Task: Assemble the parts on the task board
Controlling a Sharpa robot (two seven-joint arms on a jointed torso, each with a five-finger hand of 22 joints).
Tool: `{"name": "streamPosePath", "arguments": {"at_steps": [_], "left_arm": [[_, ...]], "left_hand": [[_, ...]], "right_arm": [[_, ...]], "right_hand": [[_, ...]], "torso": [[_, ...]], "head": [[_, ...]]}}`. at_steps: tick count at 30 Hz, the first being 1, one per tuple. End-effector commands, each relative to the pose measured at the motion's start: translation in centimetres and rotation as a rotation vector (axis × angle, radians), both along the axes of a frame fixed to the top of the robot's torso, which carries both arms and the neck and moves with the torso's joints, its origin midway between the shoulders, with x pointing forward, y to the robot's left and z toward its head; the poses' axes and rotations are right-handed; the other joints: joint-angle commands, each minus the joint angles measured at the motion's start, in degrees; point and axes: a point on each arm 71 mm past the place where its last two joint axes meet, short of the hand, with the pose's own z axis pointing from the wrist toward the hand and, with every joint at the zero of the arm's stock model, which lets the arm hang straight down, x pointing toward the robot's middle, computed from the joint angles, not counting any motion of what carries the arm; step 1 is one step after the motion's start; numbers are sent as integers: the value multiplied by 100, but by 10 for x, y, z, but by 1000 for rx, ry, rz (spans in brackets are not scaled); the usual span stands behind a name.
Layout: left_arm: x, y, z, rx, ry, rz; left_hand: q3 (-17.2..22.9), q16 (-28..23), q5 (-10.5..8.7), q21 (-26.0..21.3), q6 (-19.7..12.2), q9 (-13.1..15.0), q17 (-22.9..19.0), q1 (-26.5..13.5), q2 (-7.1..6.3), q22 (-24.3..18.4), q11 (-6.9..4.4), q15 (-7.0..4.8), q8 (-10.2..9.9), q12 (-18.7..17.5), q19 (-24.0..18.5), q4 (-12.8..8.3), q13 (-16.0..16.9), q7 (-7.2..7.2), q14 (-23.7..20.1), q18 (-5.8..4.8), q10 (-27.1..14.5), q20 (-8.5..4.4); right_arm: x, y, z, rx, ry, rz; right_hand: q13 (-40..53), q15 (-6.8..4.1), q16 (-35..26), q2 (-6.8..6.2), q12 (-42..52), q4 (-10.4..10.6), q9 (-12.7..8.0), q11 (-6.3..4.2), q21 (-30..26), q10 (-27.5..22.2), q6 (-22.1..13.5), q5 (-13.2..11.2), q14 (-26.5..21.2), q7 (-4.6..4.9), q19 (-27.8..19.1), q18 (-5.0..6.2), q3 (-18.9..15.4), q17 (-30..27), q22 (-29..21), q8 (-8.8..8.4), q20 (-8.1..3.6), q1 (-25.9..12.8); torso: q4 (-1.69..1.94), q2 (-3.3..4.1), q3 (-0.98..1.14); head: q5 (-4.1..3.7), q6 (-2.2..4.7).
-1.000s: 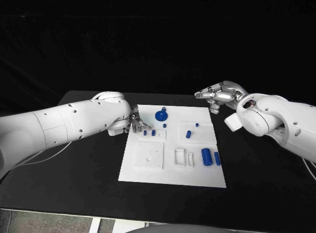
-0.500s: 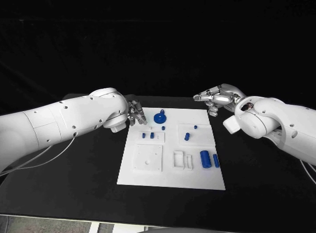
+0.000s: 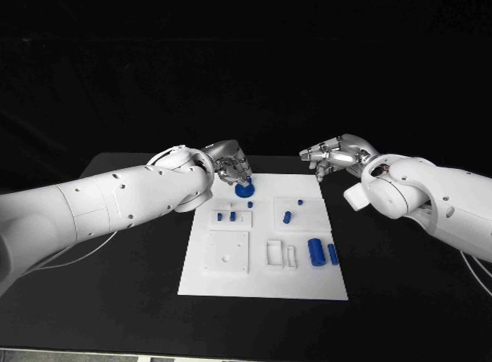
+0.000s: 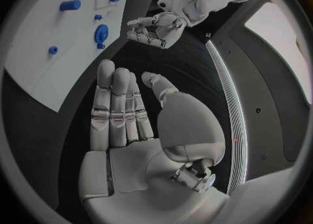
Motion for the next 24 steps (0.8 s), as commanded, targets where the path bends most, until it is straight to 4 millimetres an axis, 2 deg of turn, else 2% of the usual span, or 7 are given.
{"name": "streamPosePath", "arguments": {"at_steps": [1, 2, 4, 8, 16, 19, 24], "left_arm": [[-5, -13, 4, 56, -156, -150], [-5, -15, 3, 71, -160, -162], [-6, -18, 0, 98, -165, -181], [-7, -23, -5, 154, -157, -212], [-6, -27, -16, 256, -112, -242], [-5, -27, -20, 290, -93, -247], [-5, -26, -27, 325, -69, -253]], "left_hand": [[54, 97, 52, 131, 15, -94, 64, -62, 32, 149, 19, -8, -21, -17, -32, -143, -7, -20, 16, 71, -95, 4], [64, 106, 48, 153, 13, -98, 70, -80, 36, 149, 35, -7, -22, -18, -39, -167, -8, -14, 22, 75, -164, 5], [79, 163, 41, 203, -16, -106, 97, -117, 42, 149, 44, -17, -26, -20, -24, -202, -10, -14, 71, 83, -248, 1], [99, 437, 11, 347, 7, -104, 220, -218, 57, 144, 52, -23, -23, -15, 32, -276, -8, -6, 147, 100, -308, -5], [40, 915, -18, 532, -29, -106, 370, -316, 63, 142, 104, -26, -23, -20, 140, -333, -14, -19, 205, 136, -720, -1], [4, 1042, -20, 609, -65, -109, 386, -312, 76, 138, 109, -31, -21, -21, 146, -359, -14, -30, 188, 144, -778, -4], [-41, 1170, 8, 762, -155, -114, 341, -315, 112, 136, 108, -35, -24, -22, 111, -432, -15, -44, 186, 161, -787, -4]], "right_arm": [[1, 0, 4, 4, -63, -7], [1, 0, 4, 4, -67, -7], [2, 0, 5, 2, -74, -6], [1, 2, 6, -3, -87, 1], [0, 5, 8, -17, -115, 10], [0, 6, 9, -20, -124, 11], [0, 6, 11, -21, -134, 10]], "right_hand": [[-790, 33, -262, -31, -671, -29, -7, 45, -336, 160, -10, -53, 31, 30, 134, -114, 17, -438, -461, -24, 46, 12], [-1153, 51, -256, -25, -1008, -33, -10, 86, -387, 210, -25, -64, 52, 42, 197, -109, 19, -505, -565, -30, 52, 1], [-2192, 80, -190, -37, -1875, -55, -7, 131, -421, 691, -38, -89, 53, 63, 276, -65, 21, -625, -785, -13, 81, -23], [-2741, 127, -112, -8, -2497, -35, -7, 256, -395, 614, -43, -63, 39, 82, 307, -26, 107, -703, -913, -24, 117, -76], [-2765, 191, 13, -82, -2914, -32, -7, 399, -368, 320, -48, -67, 36, 120, 359, 69, 255, -805, -1000, -22, 184, -125], [-2765, 203, 44, -90, -2909, -31, -7, 418, -360, 253, -49, -70, 43, 126, 374, 90, 259, -826, -1007, -23, 199, -122], [-2765, 211, 69, -94, -2910, -24, -7, 426, -355, 228, -50, -70, 44, 130, 383, 105, 252, -846, -1013, -23, 210, -121]], "torso": [[-14, 17, 2], [-18, 22, 4], [-26, 31, 9], [-46, 58, 18], [-69, 94, 27], [-71, 99, 29], [-63, 93, 18]], "head": [[-15, 38], [-18, 39], [-27, 38], [-28, 63], [-1, 102], [-10, 97], [-28, 71]]}}
